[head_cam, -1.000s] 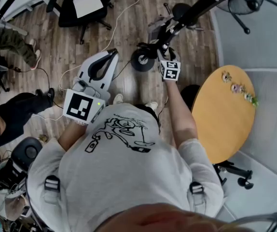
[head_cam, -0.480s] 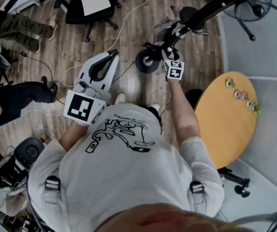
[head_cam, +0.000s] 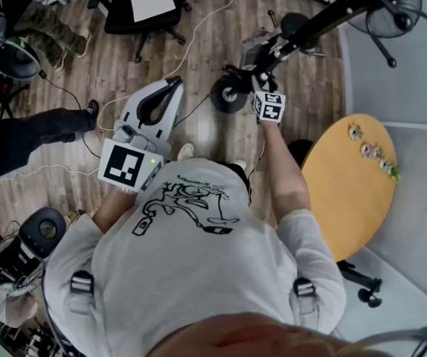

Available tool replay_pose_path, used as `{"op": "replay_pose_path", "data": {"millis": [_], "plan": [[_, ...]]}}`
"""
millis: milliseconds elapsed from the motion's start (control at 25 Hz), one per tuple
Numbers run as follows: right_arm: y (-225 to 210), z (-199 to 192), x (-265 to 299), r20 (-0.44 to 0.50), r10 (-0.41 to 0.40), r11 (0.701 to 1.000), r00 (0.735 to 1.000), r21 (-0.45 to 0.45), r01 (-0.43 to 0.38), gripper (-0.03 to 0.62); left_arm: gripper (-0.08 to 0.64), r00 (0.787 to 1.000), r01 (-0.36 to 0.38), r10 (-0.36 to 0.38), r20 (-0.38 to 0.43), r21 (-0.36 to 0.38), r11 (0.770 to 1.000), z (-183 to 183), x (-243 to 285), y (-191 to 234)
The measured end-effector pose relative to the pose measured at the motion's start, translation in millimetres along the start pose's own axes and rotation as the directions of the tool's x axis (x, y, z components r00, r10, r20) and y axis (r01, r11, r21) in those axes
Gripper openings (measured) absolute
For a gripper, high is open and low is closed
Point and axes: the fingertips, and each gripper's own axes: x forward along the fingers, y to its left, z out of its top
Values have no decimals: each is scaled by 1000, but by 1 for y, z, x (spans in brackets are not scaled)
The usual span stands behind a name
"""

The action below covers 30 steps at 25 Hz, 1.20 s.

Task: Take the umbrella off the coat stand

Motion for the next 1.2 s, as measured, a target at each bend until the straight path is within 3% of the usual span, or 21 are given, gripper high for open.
{"op": "replay_pose_path", "data": {"millis": [1200], "plan": [[18, 34, -47, -9, -51, 999, 999, 19, 51, 215, 8, 997, 68, -68, 27, -6, 998, 1, -23, 14]]}}
